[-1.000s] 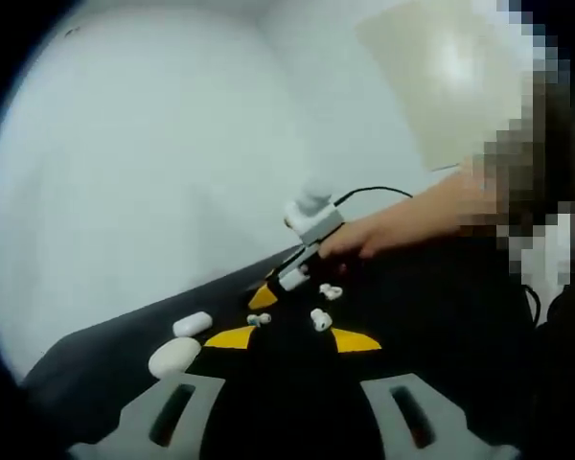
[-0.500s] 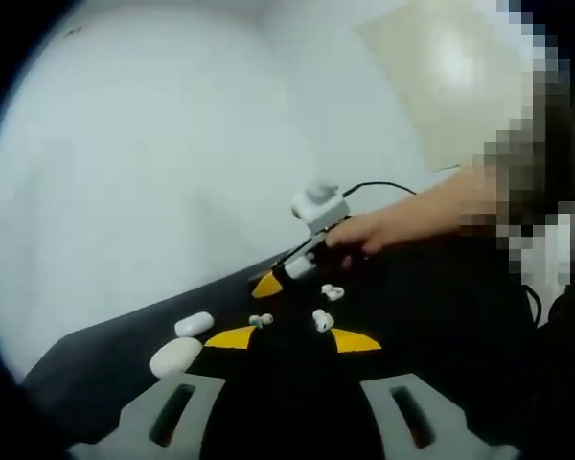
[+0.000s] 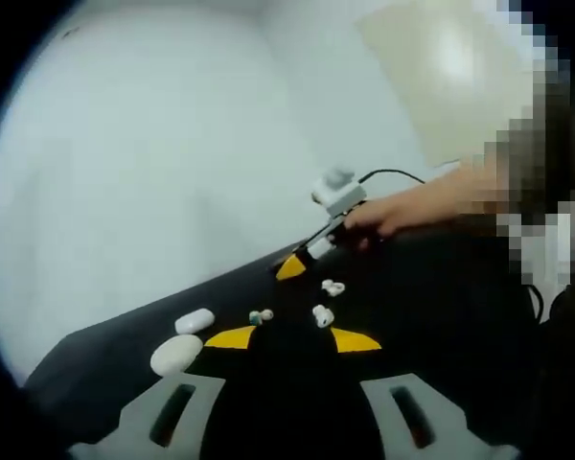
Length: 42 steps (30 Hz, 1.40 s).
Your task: Pick up three earphones and place each one into its charging case using tactile feedback, ensure that each earphone is properly inserted and securely positioned inside the case.
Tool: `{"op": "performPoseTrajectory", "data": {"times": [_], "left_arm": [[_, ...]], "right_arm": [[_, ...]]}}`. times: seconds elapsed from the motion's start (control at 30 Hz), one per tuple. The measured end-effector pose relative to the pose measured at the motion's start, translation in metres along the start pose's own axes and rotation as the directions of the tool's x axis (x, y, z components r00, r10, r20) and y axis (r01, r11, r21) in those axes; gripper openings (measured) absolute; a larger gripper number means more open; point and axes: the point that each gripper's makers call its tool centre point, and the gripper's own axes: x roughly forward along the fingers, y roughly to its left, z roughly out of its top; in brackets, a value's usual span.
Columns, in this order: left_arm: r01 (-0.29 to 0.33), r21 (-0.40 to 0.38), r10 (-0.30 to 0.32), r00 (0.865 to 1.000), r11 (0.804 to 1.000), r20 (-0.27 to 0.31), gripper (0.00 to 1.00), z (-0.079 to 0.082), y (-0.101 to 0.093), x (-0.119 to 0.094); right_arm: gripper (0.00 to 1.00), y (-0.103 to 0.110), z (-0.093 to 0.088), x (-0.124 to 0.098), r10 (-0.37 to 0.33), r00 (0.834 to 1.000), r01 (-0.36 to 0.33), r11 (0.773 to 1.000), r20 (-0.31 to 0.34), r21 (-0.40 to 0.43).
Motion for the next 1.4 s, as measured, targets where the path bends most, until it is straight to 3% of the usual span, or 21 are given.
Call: {"op": "performPoseTrajectory", "data": {"times": [0.2, 0.53, 0.87, 1.03, 1.17, 1.23, 1.4], "left_arm": [[-0.004, 0.005, 0.004, 1.0, 1.0, -0.01, 0.26, -0.002, 0.001, 0.0], [-0.01, 0.015, 0.01, 1.0, 1.0, -0.028, 0.26, -0.007, 0.003, 0.0], [-0.011, 0.02, 0.011, 0.999, 1.0, -0.032, 0.26, -0.008, 0.004, 0.0], [-0.007, 0.023, 0.008, 0.999, 1.0, -0.033, 0.26, -0.008, 0.004, 0.001], [0.0, 0.03, 0.001, 0.999, 1.0, -0.036, 0.26, -0.008, 0.002, 0.001], [0.002, 0.035, -0.001, 0.999, 0.999, -0.038, 0.26, -0.008, 0.001, 0.002], [0.004, 0.039, -0.003, 0.999, 0.999, -0.039, 0.26, -0.008, 0.0, 0.002]], "right_arm": [[0.38, -0.011, -0.005, -0.015, -0.029, 1.0, 0.029, 0.999, -0.007, 0.032], [0.38, 0.001, -0.003, -0.037, -0.021, 1.0, 0.02, 0.999, 0.014, 0.034], [0.38, 0.036, -0.008, -0.084, 0.04, 0.994, -0.044, 0.998, 0.097, 0.038], [0.38, 0.049, -0.018, -0.101, 0.11, 0.991, -0.113, 0.993, 0.082, 0.025], [0.38, 0.075, -0.024, -0.12, 0.168, 0.982, -0.168, 0.986, 0.081, -0.005], [0.38, 0.077, -0.024, -0.119, 0.193, 0.978, -0.193, 0.981, 0.083, -0.01], [0.38, 0.105, -0.034, -0.139, 0.249, 0.967, -0.247, 0.968, 0.061, -0.039]]}}
